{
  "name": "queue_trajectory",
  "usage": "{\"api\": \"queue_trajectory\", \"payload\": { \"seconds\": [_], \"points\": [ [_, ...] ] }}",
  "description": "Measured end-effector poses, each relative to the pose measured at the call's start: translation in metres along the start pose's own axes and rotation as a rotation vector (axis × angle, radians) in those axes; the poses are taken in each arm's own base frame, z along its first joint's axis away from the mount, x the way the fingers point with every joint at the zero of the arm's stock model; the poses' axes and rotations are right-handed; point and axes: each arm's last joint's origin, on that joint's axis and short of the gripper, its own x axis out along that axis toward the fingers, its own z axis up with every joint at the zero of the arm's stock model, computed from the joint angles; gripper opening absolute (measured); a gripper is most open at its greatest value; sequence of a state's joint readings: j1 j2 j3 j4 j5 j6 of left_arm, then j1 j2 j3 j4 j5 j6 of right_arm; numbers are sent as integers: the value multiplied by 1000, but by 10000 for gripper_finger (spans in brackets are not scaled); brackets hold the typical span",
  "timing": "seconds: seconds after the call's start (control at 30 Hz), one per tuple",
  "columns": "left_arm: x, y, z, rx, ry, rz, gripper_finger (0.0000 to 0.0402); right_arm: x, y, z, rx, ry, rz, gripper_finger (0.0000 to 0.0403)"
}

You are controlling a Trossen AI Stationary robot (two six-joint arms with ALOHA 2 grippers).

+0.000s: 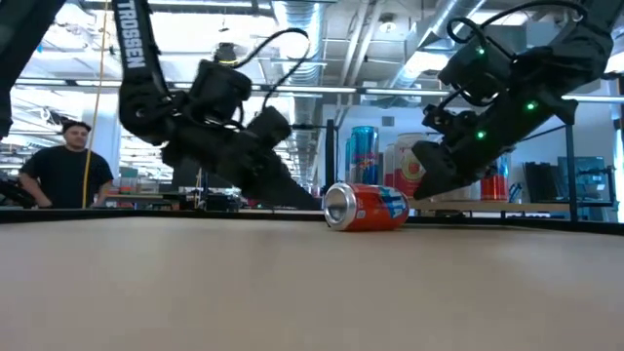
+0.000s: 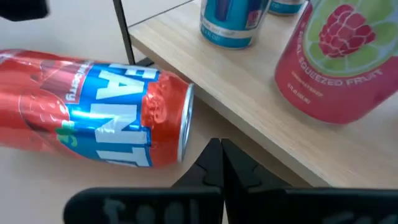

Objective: Place canned beverage on shelf
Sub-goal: Put the orange soda can on the shelf aligned with the orange soda can

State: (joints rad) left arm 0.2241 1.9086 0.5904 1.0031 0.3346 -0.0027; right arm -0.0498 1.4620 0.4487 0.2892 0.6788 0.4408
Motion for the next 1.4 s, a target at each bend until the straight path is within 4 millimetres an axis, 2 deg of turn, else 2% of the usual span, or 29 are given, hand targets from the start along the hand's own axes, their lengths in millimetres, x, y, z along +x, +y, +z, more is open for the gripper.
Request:
{"api": "queue_trajectory", "payload": {
  "seconds": [0.2, 0.8, 0.97, 1.4],
  "points": [
    [15, 7, 5, 2, 49, 44, 0, 3, -2, 1, -17, 24, 32, 15],
    [28, 13, 21, 13, 113, 99, 0, 17, -10, 4, -65, 49, 113, 15],
    [28, 14, 18, 11, 136, 128, 0, 15, -3, 12, -108, -9, 223, 15],
    [26, 12, 11, -10, 198, 124, 0, 1, 31, 47, -233, -115, 295, 15]
  ]
}}
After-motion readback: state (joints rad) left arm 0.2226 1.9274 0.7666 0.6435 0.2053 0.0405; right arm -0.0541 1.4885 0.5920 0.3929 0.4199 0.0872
